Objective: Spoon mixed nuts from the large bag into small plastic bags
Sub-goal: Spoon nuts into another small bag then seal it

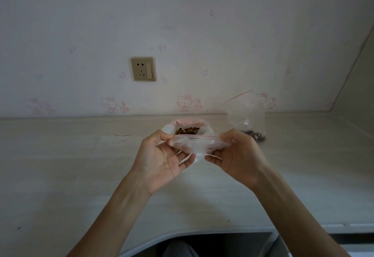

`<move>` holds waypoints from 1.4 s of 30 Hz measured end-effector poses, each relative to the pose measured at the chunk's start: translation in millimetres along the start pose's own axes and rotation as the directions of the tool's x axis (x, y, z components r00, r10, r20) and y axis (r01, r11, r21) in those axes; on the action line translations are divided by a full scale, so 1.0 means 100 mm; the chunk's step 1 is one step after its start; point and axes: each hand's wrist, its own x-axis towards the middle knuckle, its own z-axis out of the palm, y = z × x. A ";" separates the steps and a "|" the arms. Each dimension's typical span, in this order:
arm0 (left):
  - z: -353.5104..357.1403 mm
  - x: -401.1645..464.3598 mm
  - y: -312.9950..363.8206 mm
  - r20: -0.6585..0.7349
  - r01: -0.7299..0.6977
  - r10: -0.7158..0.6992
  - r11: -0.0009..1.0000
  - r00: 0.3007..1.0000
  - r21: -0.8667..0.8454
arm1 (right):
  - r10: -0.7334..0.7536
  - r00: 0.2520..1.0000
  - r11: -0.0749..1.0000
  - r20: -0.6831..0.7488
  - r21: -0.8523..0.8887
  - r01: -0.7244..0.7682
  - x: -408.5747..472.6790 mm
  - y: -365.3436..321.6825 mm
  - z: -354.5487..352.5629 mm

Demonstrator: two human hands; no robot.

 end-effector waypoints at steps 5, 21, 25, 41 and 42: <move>-0.02 0.03 -0.07 0.050 -0.238 0.240 0.877 0.970 0.417 | -0.114 0.990 0.926 -0.086 -0.369 0.075 -0.04 0.05 -0.02; -0.08 0.13 -0.32 -0.188 -0.415 0.748 0.538 0.637 0.734 | -0.259 0.793 0.966 -0.552 -0.162 0.203 -0.03 0.22 0.07; -0.05 0.10 -0.32 -0.265 -0.401 0.574 0.771 0.775 0.495 | -0.097 0.890 0.976 -0.444 0.131 0.172 -0.04 0.25 0.03; 0.01 0.05 -0.19 -0.154 -0.079 0.084 0.996 0.985 0.038 | 0.051 0.979 0.957 -0.196 0.291 0.009 -0.02 0.25 0.01; 0.01 0.03 -0.18 -0.121 -0.055 0.053 0.998 0.991 -0.016 | 0.047 0.985 0.956 -0.167 0.292 0.004 -0.02 0.25 0.01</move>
